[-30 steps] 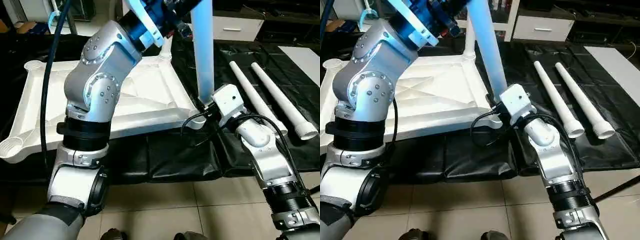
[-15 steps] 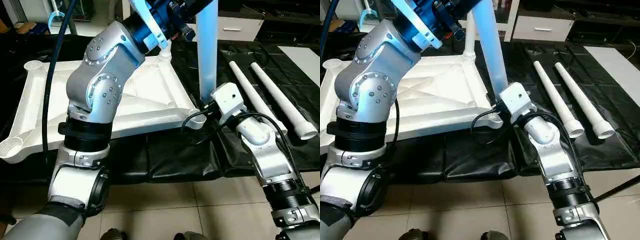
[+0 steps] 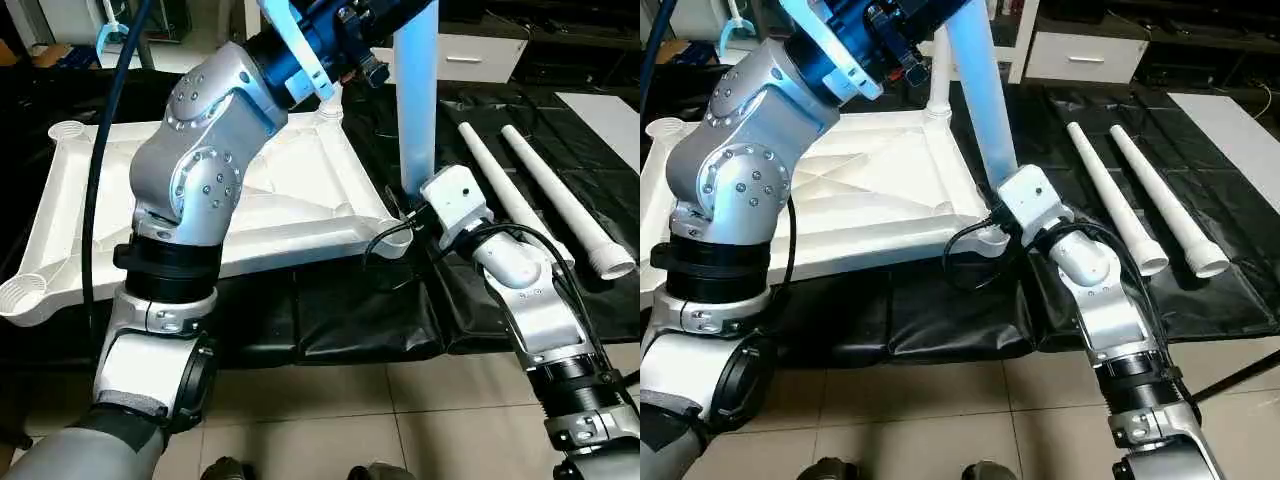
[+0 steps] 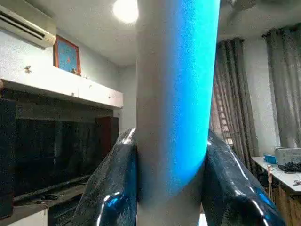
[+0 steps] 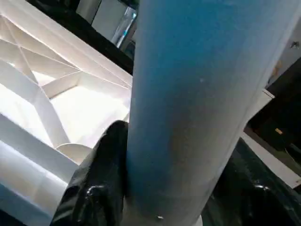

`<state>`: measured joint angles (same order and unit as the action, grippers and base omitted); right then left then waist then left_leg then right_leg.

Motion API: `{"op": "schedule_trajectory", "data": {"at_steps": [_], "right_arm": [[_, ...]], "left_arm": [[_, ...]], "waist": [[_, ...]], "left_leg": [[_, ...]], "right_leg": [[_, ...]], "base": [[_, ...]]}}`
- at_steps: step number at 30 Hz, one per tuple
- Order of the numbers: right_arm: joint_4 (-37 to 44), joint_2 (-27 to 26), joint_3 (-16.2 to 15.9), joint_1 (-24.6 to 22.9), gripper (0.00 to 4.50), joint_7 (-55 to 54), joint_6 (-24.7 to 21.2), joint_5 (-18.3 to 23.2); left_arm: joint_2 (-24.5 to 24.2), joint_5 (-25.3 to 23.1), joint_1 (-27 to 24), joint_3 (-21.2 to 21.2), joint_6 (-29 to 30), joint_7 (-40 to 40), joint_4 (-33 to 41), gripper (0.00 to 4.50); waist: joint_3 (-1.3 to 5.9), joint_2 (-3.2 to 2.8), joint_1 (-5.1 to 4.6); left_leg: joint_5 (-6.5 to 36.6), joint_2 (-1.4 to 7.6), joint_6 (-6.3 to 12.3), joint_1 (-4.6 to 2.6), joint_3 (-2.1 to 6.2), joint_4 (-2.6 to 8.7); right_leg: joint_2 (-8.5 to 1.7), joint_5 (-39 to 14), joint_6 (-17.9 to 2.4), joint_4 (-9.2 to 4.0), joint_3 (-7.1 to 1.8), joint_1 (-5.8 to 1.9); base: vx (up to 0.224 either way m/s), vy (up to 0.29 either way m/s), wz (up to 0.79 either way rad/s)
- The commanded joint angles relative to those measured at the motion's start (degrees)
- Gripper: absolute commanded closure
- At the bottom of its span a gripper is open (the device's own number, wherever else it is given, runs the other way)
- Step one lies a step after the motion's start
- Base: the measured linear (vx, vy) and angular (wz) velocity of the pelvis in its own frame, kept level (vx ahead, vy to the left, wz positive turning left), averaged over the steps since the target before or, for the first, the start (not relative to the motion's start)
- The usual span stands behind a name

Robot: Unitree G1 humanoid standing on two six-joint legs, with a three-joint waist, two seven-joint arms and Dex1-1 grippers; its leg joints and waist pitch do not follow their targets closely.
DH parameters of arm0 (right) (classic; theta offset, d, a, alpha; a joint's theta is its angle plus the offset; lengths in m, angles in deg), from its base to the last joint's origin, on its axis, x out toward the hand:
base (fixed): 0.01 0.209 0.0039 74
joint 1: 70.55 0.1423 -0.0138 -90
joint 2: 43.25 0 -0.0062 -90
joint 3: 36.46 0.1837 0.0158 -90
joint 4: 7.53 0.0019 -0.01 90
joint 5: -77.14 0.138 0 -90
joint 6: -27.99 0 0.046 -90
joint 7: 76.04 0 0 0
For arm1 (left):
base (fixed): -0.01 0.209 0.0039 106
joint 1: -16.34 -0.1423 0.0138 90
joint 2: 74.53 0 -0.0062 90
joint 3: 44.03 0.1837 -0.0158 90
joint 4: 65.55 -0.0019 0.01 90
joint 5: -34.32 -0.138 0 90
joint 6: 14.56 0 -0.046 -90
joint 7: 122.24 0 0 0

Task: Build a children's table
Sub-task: Insert table leg to table base

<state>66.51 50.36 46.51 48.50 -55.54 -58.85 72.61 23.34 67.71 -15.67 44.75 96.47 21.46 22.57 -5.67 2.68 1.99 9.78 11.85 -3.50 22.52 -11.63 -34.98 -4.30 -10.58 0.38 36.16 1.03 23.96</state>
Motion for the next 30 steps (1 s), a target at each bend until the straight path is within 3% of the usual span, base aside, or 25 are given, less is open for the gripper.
{"op": "schedule_trajectory", "data": {"at_steps": [1, 8, 10, 11, 13, 20, 22, 26, 27, 30], "right_arm": [[-0.3, 1.0, 0.3, 0.6, 2.52, 0.6, 1.0, -0.4], [-0.8, 0.8, 0.5, 0.8, 2.54, 0.9, 1.4, -0.5], [-0.9, 0.8, 0.5, 0.8, 2.54, 1.0, 1.6, -0.4], [-0.9, 0.8, 0.4, 0.8, 2.54, 0.9, 1.7, -0.4], [-1.0, 0.7, 0.4, 0.8, 2.54, 0.9, 1.7, -0.3], [-1.5, 0.3, 2.1, 1.1, 2.62, 0.4, 0.3, 1.2], [-3.0, -0.6, 5.3, 2.2, 2.62, -1.0, -2.3, 4.2], [-10.3, -2.0, 17.8, 6.3, 2.62, -5.0, -9.6, 16.2], [-11.8, -1.5, 19.3, 6.8, 2.62, -4.8, -10.3, 17.6], [-13.7, -0.2, 22.0, 7.6, 2.62, -2.7, -11.3, 20.7]], "left_arm": [[0.0, -0.2, 0.1, 1.2, 0.4, -0.7, 1.5, 3.03], [0.1, -0.4, 0.0, 1.3, 0.5, -0.8, 2.0, 3.03], [0.9, -1.3, 0.1, 0.0, -0.3, 2.5, 1.6, 3.03], [1.5, 0.2, 0.1, -0.9, 0.7, 3.0, 1.3, 2.68], [0.5, -1.7, 0.3, -0.4, 0.0, 3.3, 1.0, 2.33], [-0.2, -1.3, 0.8, -0.9, 0.5, 2.3, -0.4, 1.83], [-0.1, -1.6, 0.8, -1.1, 0.1, 2.4, -0.5, 1.67], [0.9, -1.8, 0.9, -2.1, -3.0, 3.0, 0.1, 1.34], [1.3, -1.4, 0.9, -2.3, -3.7, 2.9, 0.3, 1.11], [2.5, 0.2, 0.7, -3.1, -4.0, 3.0, 0.7, 1.04]], "waist": [[5.25, 0.12, 0.08], [5.28, 0.09, 0.09], [5.37, -0.04, 0.05], [5.35, 0.04, 0.04], [5.43, 0.08, 0.11], [5.38, -0.05, 0.08], [5.36, -0.11, 0.05], [5.47, -0.26, 0.29], [5.52, -0.07, 0.27], [5.61, -0.06, 0.47]], "left_leg": [[6.5, 0.48, 2.61, -1.42, 0.17, 3.13], [6.2, 0.49, 2.74, -1.36, 0.19, 3.10], [5.9, 0.54, 2.85, -1.33, 0.22, 3.05], [5.8, 0.50, 2.83, -1.32, 0.20, 3.03], [5.8, 0.47, 3.06, -1.31, 0.21, 3.01], [6.6, 0.44, 2.57, -1.41, 0.20, 3.03], [6.9, 0.45, 2.65, -1.45, 0.21, 3.08], [8.4, 0.52, 2.29, -1.82, 0.14, 3.10], [8.3, 0.46, 2.29, -1.76, 0.06, 3.04], [7.0, 0.35, 2.20, -1.48, 0.07, 2.91]], "right_leg": [[-1.61, 0.3, -13.8, -3.16, -1.50, -3.48], [-1.64, 0.7, -13.9, -3.07, -1.49, -3.50], [-1.63, 1.5, -14.1, -2.98, -1.49, -3.57], [-1.61, 1.8, -14.1, -2.99, -1.49, -3.58], [-1.59, 1.8, -14.2, -2.97, -1.46, -3.62], [-1.56, 0.7, -14.1, -3.10, -1.45, -3.47], [-1.57, 0.3, -14.2, -3.10, -1.45, -3.42], [-1.47, -0.2, -14.7, -3.20, -1.37, -3.19], [-1.39, 0.2, -14.7, -3.14, -1.38, -3.24], [-1.50, 1.8, -14.6, -2.97, -1.35, -3.55]], "base": [[0.000, 0.000, 0.00], [0.000, 0.000, 0.00], [0.000, 0.000, 0.00], [0.000, 0.000, 0.00], [0.000, 0.000, 0.00], [0.000, 0.000, 0.00], [0.000, 0.000, 0.00], [0.000, 0.000, 0.00], [0.000, 0.000, 0.00], [0.000, 0.000, 0.00]]}}
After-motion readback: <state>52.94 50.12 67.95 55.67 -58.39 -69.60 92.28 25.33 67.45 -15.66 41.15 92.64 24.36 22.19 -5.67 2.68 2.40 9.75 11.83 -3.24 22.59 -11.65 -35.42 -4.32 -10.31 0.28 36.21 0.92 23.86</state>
